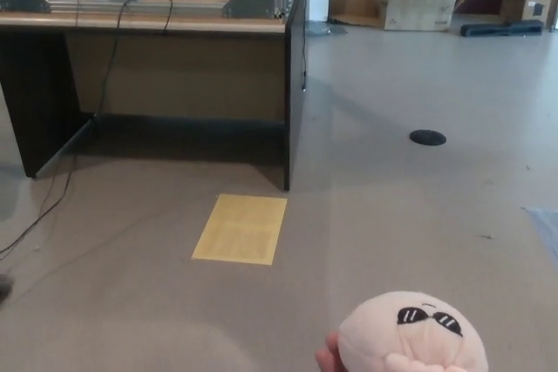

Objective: The robot extends its left hand to pick up an emotional support dumpling from the palm of a person and brings its hand down by its side. Then it extends its arm again to hand the dumpling back to the person.

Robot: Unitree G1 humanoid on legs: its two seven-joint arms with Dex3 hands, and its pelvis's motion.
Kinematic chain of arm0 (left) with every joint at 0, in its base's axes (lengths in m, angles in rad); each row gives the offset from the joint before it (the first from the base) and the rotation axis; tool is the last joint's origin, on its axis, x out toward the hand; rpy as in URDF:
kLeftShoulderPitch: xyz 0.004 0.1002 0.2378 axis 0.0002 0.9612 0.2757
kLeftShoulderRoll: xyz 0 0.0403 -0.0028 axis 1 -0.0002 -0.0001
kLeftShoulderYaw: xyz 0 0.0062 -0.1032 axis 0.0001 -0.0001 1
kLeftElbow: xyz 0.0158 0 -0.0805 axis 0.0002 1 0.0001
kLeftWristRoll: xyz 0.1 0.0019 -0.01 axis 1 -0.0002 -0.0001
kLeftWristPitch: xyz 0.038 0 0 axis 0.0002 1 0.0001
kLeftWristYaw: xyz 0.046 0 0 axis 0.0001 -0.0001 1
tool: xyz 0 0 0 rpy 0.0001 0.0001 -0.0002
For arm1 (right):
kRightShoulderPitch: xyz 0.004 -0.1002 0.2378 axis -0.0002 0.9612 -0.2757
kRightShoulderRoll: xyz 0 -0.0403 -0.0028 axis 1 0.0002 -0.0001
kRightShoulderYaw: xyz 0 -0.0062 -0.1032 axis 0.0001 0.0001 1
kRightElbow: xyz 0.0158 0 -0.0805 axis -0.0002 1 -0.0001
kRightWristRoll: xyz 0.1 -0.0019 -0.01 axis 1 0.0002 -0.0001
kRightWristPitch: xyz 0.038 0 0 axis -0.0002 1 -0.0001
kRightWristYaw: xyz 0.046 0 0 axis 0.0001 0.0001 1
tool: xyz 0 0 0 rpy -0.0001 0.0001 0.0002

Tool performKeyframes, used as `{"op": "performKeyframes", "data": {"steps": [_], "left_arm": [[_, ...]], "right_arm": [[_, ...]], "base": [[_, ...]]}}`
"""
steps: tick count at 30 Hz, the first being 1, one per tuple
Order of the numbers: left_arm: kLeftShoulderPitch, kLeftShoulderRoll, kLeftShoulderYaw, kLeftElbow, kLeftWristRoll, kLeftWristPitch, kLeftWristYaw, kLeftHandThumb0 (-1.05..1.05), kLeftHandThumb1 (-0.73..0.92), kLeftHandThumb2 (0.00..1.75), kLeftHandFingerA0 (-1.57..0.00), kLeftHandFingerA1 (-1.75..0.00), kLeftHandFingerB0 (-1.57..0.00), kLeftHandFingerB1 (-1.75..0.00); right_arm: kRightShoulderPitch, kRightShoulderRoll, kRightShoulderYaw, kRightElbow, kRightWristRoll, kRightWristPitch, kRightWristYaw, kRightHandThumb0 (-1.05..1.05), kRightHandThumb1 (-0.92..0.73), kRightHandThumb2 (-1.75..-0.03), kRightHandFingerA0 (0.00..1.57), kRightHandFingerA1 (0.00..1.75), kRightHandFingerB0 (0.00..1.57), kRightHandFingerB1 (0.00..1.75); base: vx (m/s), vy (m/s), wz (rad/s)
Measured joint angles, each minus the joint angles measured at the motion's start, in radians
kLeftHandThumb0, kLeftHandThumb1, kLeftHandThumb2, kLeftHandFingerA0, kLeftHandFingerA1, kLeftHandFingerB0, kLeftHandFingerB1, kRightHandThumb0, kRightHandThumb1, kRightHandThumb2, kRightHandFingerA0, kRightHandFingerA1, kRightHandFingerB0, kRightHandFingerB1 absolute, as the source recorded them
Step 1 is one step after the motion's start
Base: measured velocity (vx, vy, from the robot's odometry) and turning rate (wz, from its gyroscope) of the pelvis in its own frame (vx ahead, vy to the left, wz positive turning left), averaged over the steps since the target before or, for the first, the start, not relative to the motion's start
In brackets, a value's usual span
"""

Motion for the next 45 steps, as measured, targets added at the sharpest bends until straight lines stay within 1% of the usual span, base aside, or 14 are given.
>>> {"op": "performKeyframes", "data": {"steps": [3, 4, 11, 16, 17, 22, 23, 24, 29, 30, 31, 32, 34, 45], "left_arm": [[-0.208, 0.098, -0.095, -0.1, -0.004, 0.027, -0.061, -0.26, 0.24, 0.82, -0.03, -0.48, -0.03, -0.48], [-0.244, 0.107, -0.114, -0.114, -0.004, 0.033, -0.071, -0.39, 0.4, 0.52, -0.2, -0.29, -0.2, -0.31], [-0.506, 0.153, -0.284, -0.215, 0.001, 0.096, -0.148, -0.24, 0.13, 0.76, -0.07, -0.51, -0.06, -0.49], [-0.699, 0.129, -0.435, -0.243, 0.025, 0.135, -0.201, -0.29, 0.12, 0.78, -0.06, -0.5, -0.06, -0.5], [-0.724, 0.125, -0.456, -0.247, 0.028, 0.141, -0.209, -0.61, 0.34, 0.63, -0.14, -0.37, -0.12, -0.36], [-0.911, 0.052, -0.643, -0.257, 0.06, 0.186, -0.275, -0.6, 0.36, 0.53, -0.16, -0.32, -0.13, -0.3], [-0.947, 0.037, -0.683, -0.258, 0.066, 0.198, -0.291, -0.35, 0.09, 0.77, 0.0, -0.49, 0.0, -0.49], [-0.994, 0.016, -0.732, -0.259, 0.075, 0.215, -0.313, -0.57, 0.34, 0.79, 0.0, -0.4, 0.0, -0.32], [-1.136, -0.064, -0.909, -0.253, 0.114, 0.265, -0.401, -0.58, 0.34, 0.81, -0.01, -0.33, -0.01, -0.31], [-1.148, -0.071, -0.927, -0.252, 0.119, 0.271, -0.412, -0.74, 0.41, 0.53, -0.02, -0.3, -0.05, -0.28], [-1.178, -0.082, -0.969, -0.248, 0.136, 0.284, -0.441, -0.74, 0.41, 0.53, -0.02, -0.3, -0.05, -0.28], [-1.184, -0.085, -0.979, -0.246, 0.14, 0.288, -0.448, -0.8, 0.32, 0.67, -0.05, -0.23, -0.07, -0.27], [-1.207, -0.098, -1.022, -0.238, 0.156, 0.306, -0.481, -0.84, 0.33, 0.69, -0.05, -0.21, -0.07, -0.25], [-1.215, -0.121, -1.107, -0.247, 0.233, 0.376, -0.606, -0.64, 0.35, 0.84, 0.0, -0.2, 0.0, -0.24]], "right_arm": [[0.0, 0.0, 0.0, 0.0, 0.0, -0.004, 0.0, -0.41, -0.64, -0.6, 0.85, 0.48, 0.34, 0.32], [-0.001, 0.0, 0.0, 0.0, 0.0, -0.004, 0.0, -0.42, -0.64, -0.6, 0.86, 0.49, 0.33, 0.32], [0.0, 0.0, 0.0, 0.0, -0.001, -0.007, -0.001, -0.4, -0.65, -0.6, 0.84, 0.48, 0.33, 0.32], [0.001, 0.001, 0.001, -0.001, -0.001, -0.009, -0.001, -0.41, -0.65, -0.6, 0.84, 0.48, 0.33, 0.32], [0.001, 0.001, 0.001, -0.001, -0.001, -0.009, -0.001, -0.4, -0.65, -0.6, 0.85, 0.49, 0.33, 0.32], [0.003, 0.001, 0.001, -0.004, -0.001, -0.012, -0.001, -0.4, -0.65, -0.6, 0.85, 0.49, 0.33, 0.32], [0.003, 0.001, 0.001, -0.005, -0.001, -0.013, -0.002, -0.48, -0.64, -0.59, 0.82, 0.47, 0.31, 0.31], [0.004, 0.001, 0.001, -0.007, -0.001, -0.014, -0.002, -0.59, -0.52, -0.79, 0.82, 0.6, 0.26, 0.42], [0.001, -0.002, 0.007, -0.011, -0.006, -0.016, -0.003, -0.51, -0.61, -0.58, 0.89, 0.48, 0.33, 0.31], [0.001, -0.003, 0.008, -0.011, -0.006, -0.017, -0.003, -0.56, -0.6, -0.58, 0.87, 0.51, 0.31, 0.31], [-0.001, -0.004, 0.009, -0.011, -0.008, -0.017, -0.003, -0.56, -0.6, -0.58, 0.87, 0.51, 0.31, 0.31], [-0.002, -0.004, 0.009, -0.011, -0.008, -0.017, -0.003, -0.59, -0.5, -0.81, 0.82, 0.65, 0.24, 0.43], [-0.008, -0.004, 0.007, -0.008, -0.006, -0.018, -0.001, -0.53, -0.63, -0.6, 0.93, 0.56, 0.32, 0.32], [-0.045, -0.004, 0.014, -0.002, 0.002, -0.023, 0.007, -0.44, -0.65, -0.6, 0.78, 0.5, 0.3, 0.32]], "base": [[0.09, 0.008, 0.01], [0.08, 0.006, 0.01], [0.01, 0.001, 0.0], [0.0, 0.0, 0.0], [0.0, 0.0, 0.0], [0.0, 0.0, 0.0], [0.0, 0.0, 0.0], [0.0, 0.0, 0.0], [0.0, 0.0, 0.0], [0.0, 0.0, 0.0], [0.0, 0.0, 0.0], [0.0, 0.0, 0.0], [0.0, 0.0, 0.0], [0.0, 0.0, 0.0]]}}
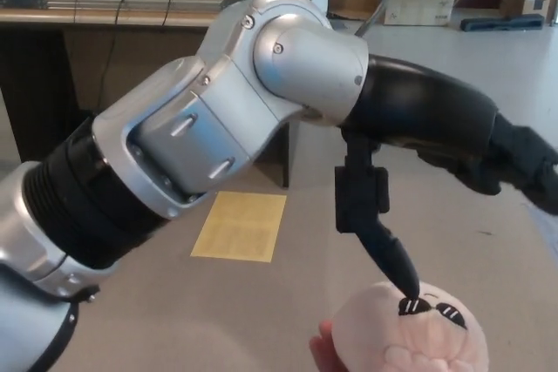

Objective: The robot extends its left hand to pick up an emotional support dumpling from the palm of a person and brings its hand down by its side. Then it extends its arm again to hand the dumpling back to the person.

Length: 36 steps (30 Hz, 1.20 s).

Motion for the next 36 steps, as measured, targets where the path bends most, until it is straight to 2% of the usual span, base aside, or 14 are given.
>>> {"op": "performKeyframes", "data": {"steps": [5, 6, 18, 23, 24, 26, 31, 32, 36], "left_arm": [[0.013, 0.011, -0.005, -0.024, 0.024, 0.018, -0.044, -0.68, 0.38, 0.86, 0.0, -0.16, 0.0, -0.18], [0.016, 0.014, -0.005, -0.026, 0.028, 0.022, -0.053, -0.71, 0.4, 0.87, 0.0, -0.15, 0.0, -0.15], [0.019, 0.02, 0.025, -0.006, 0.07, 0.022, -0.109, -0.72, 0.4, 0.86, 0.0, -0.14, 0.0, -0.12], [0.02, 0.04, 0.033, -0.056, 0.078, 0.023, -0.155, -0.68, 0.36, 0.85, 0.0, -0.18, 0.0, -0.16], [0.02, 0.04, 0.033, -0.056, 0.078, 0.023, -0.155, -0.7, 0.41, 0.83, 0.0, -0.17, 0.0, -0.11], [0.022, 0.046, 0.034, -0.072, 0.081, 0.024, -0.171, -0.68, 0.4, 0.83, 0.0, -0.18, 0.0, -0.12], [0.033, 0.05, 0.031, -0.103, 0.078, 0.078, -0.214, -0.67, 0.4, 0.82, 0.0, -0.17, 0.0, -0.12], [0.035, 0.05, 0.031, -0.106, 0.077, 0.084, -0.218, -0.74, 0.46, 0.85, 0.0, -0.09, 0.0, -0.04], [0.074, 0.05, 0.022, -0.145, 0.076, 0.138, -0.241, -0.76, 0.48, 0.85, 0.0, -0.07, 0.0, -0.02]], "right_arm": [[-0.004, -0.009, 0.01, 0.002, -0.006, -0.011, 0.002, -0.41, -0.66, -0.6, 0.74, 0.47, 0.32, 0.32], [-0.002, -0.009, 0.012, 0.002, -0.006, -0.016, 0.002, -0.38, -0.65, -0.6, 0.78, 0.49, 0.33, 0.33], [-0.009, -0.017, 0.021, 0.021, -0.014, -0.036, 0.003, -0.4, -0.63, -0.59, 0.76, 0.46, 0.34, 0.32], [-0.021, -0.016, 0.018, 0.022, -0.012, -0.032, 0.003, -0.4, -0.63, -0.59, 0.77, 0.47, 0.35, 0.32], [-0.021, -0.016, 0.018, 0.022, -0.012, -0.032, 0.003, -0.42, -0.64, -0.59, 0.72, 0.46, 0.32, 0.32], [-0.025, -0.017, 0.019, 0.022, -0.013, -0.032, 0.003, -0.43, -0.64, -0.59, 0.68, 0.45, 0.3, 0.32], [-0.032, -0.023, 0.027, 0.021, -0.021, -0.019, -0.001, -0.44, -0.64, -0.59, 0.69, 0.48, 0.35, 0.36], [-0.033, -0.024, 0.027, 0.021, -0.021, -0.017, -0.001, -0.44, -0.64, -0.59, 0.69, 0.48, 0.35, 0.36], [-0.033, -0.025, 0.027, 0.021, -0.022, -0.005, -0.006, -0.44, -0.64, -0.59, 0.69, 0.48, 0.35, 0.36]], "base": [[0.0, 0.0, 0.0], [0.0, 0.0, 0.0], [0.0, 0.0, 0.0], [0.0, 0.0, 0.0], [0.0, 0.0, 0.0], [0.0, 0.0, 0.0], [0.0, 0.0, 0.0], [0.0, 0.0, 0.0], [0.0, 0.0, 0.0]]}}
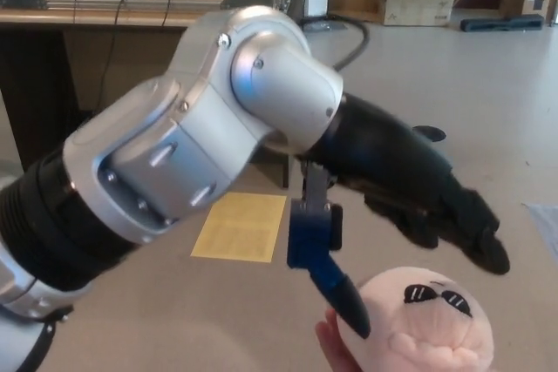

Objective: The robot extends its left hand to pick up an emotional support dumpling from the palm of a person and brings its hand down by its side. Then it extends its arm again to hand the dumpling back to the person.

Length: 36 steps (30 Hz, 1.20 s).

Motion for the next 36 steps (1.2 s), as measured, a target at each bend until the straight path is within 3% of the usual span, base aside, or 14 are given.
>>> {"op": "performKeyframes", "data": {"steps": [8, 9, 10, 11, 12, 19, 25, 26, 31, 32, 33, 34, 35, 36], "left_arm": [[0.054, -0.003, -0.015, -0.027, 0.0, 0.036, -0.021, -0.9, 0.52, 0.93, 0.0, -0.14, 0.0, 0.0], [0.055, -0.003, -0.015, -0.028, 0.0, 0.036, -0.021, -1.0, 0.55, 1.01, 0.0, -0.19, 0.0, 0.0], [0.056, -0.003, -0.016, -0.03, 0.0, 0.036, -0.023, -1.03, 0.51, 0.73, 0.0, 0.0, 0.0, 0.0], [0.059, -0.002, -0.017, -0.035, 0.001, 0.036, -0.024, -1.03, 0.51, 0.73, 0.0, 0.0, 0.0, 0.0], [0.068, -0.002, -0.022, -0.054, 0.004, 0.035, -0.024, -1.05, 0.59, 0.59, 0.0, 0.0, 0.0, 0.0], [0.133, -0.005, -0.037, -0.135, 0.033, 0.032, -0.009, -1.05, 0.59, 0.75, 0.0, 0.0, 0.0, 0.0], [0.183, -0.006, -0.054, -0.162, 0.078, 0.0, 0.028, -1.05, 0.59, 0.77, 0.0, 0.0, 0.0, 0.0], [0.188, -0.006, -0.054, -0.165, 0.083, -0.005, 0.033, -1.05, 0.62, 1.0, 0.0, -0.31, 0.0, 0.0], [0.294, -0.007, -0.05, -0.202, 0.138, -0.062, 0.116, -1.05, 0.64, 1.05, 0.0, -0.39, 0.0, 0.0], [0.307, -0.007, -0.05, -0.206, 0.144, -0.068, 0.127, -1.05, 0.79, 1.17, 0.0, -0.54, 0.0, 0.0], [0.348, -0.007, -0.05, -0.218, 0.166, -0.091, 0.164, -1.05, 0.79, 1.17, 0.0, -0.54, 0.0, 0.0], [0.357, -0.007, -0.05, -0.22, 0.173, -0.097, 0.173, -1.05, 0.75, 1.5, -0.09, -0.56, 0.0, 0.0], [0.385, -0.007, -0.05, -0.225, 0.191, -0.114, 0.203, -1.05, 0.75, 1.5, -0.09, -0.56, 0.0, 0.0], [0.4, -0.007, -0.049, -0.226, 0.201, -0.126, 0.223, -1.05, 0.92, 1.36, -0.17, -0.68, 0.0, 0.0]], "right_arm": [[-0.002, 0.0, 0.0, -0.001, 0.0, 0.012, -0.004, -0.44, -0.64, -0.59, 0.69, 0.48, 0.35, 0.36], [-0.002, 0.0, 0.0, -0.001, 0.0, 0.012, -0.004, -0.44, -0.64, -0.59, 0.69, 0.48, 0.35, 0.36], [-0.004, 0.0, 0.0, -0.001, 0.0, 0.013, -0.005, -0.44, -0.64, -0.59, 0.69, 0.48, 0.35, 0.36], [-0.005, 0.0, 0.0, -0.001, 0.0, 0.014, -0.005, -0.44, -0.64, -0.59, 0.69, 0.48, 0.35, 0.36], [-0.006, 0.0, 0.001, -0.001, 0.0, 0.016, -0.005, -0.44, -0.64, -0.59, 0.69, 0.48, 0.35, 0.36], [-0.007, 0.0, 0.001, -0.002, 0.0, 0.017, -0.007, -0.44, -0.64, -0.59, 0.69, 0.48, 0.35, 0.36], [-0.009, 0.001, 0.001, -0.002, 0.0, 0.019, -0.007, -0.44, -0.64, -0.59, 0.69, 0.48, 0.35, 0.36], [-0.009, 0.001, 0.001, -0.002, 0.0, 0.019, -0.007, -0.44, -0.64, -0.59, 0.69, 0.48, 0.35, 0.36], [-0.01, 0.002, 0.002, -0.003, 0.0, 0.02, -0.007, -0.44, -0.64, -0.59, 0.69, 0.48, 0.35, 0.36], [-0.01, 0.002, 0.002, -0.003, 0.0, 0.02, -0.007, -0.44, -0.64, -0.59, 0.69, 0.48, 0.35, 0.36], [-0.01, 0.003, 0.002, -0.003, 0.0, 0.02, -0.007, -0.44, -0.64, -0.59, 0.69, 0.48, 0.35, 0.36], [-0.01, 0.003, 0.002, -0.003, 0.0, 0.02, -0.007, -0.44, -0.64, -0.59, 0.69, 0.48, 0.35, 0.36], [-0.01, 0.004, 0.003, -0.003, 0.0, 0.02, -0.007, -0.44, -0.64, -0.59, 0.69, 0.48, 0.35, 0.36], [-0.01, 0.005, 0.003, -0.003, 0.0, 0.02, -0.007, -0.44, -0.64, -0.59, 0.69, 0.48, 0.35, 0.36]], "base": [[0.0, 0.0, 0.0], [0.0, 0.0, 0.0], [0.0, 0.0, 0.0], [0.0, 0.0, 0.0], [0.0, 0.0, 0.0], [0.0, 0.0, 0.0], [0.0, 0.0, 0.0], [0.0, 0.0, 0.0], [0.0, 0.0, 0.0], [0.0, 0.0, 0.0], [0.0, 0.0, 0.0], [0.0, 0.0, 0.0], [0.0, 0.0, 0.0], [0.0, 0.0, 0.0]]}}
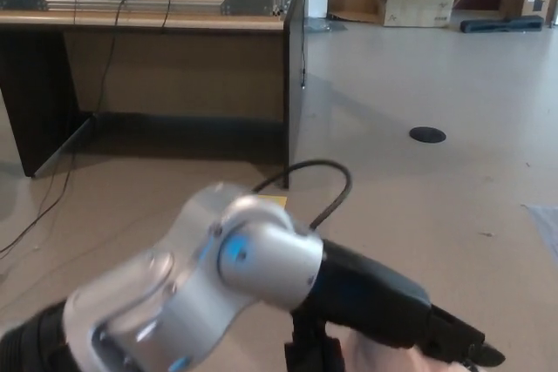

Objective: The robot extends its left hand to pick up an emotional support dumpling from the palm of a person and brings its hand down by its side. Then it extends its arm again to hand the dumpling back to the person.

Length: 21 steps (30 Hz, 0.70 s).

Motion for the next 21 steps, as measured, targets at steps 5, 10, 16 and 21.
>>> {"op": "performKeyframes", "data": {"steps": [5, 10, 16, 21], "left_arm": [[0.073, 0.0, 0.001, 0.006, 0.064, -0.077, 0.123, -0.42, 0.58, 0.6, -0.9, -1.58, -0.84, -0.49], [0.103, 0.0, -0.002, 0.023, 0.115, -0.139, 0.234, -0.4, 0.59, 0.62, -0.93, -1.62, -0.87, -0.7], [0.119, 0.0, -0.019, 0.05, 0.185, -0.225, 0.373, -0.5, 0.48, 0.79, -1.06, -1.29, -0.72, -0.6], [0.134, 0.0, -0.031, 0.063, 0.235, -0.277, 0.464, -0.51, 0.48, 0.79, -1.04, -1.28, -0.74, -0.59]], "right_arm": [[0.0, 0.007, 0.001, 0.0, 0.0, 0.0, 0.0, -0.48, -0.69, -0.61, 0.74, 0.59, 0.41, 0.36], [0.002, 0.013, 0.002, 0.0, 0.0, -0.012, 0.003, -0.39, -0.61, -0.58, 0.68, 0.52, 0.4, 0.35], [0.002, 0.014, 0.002, 0.0, 0.0, -0.024, 0.007, -0.44, -0.6, -0.59, 0.85, 0.68, 0.42, 0.34], [0.002, 0.014, 0.003, 0.0, 0.0, -0.026, 0.007, -0.51, -0.48, -0.8, 0.71, 0.68, 0.35, 0.46]], "base": [[0.0, 0.0, 0.0], [0.0, 0.0, 0.0], [0.0, 0.0, 0.0], [0.0, 0.0, 0.0]]}}
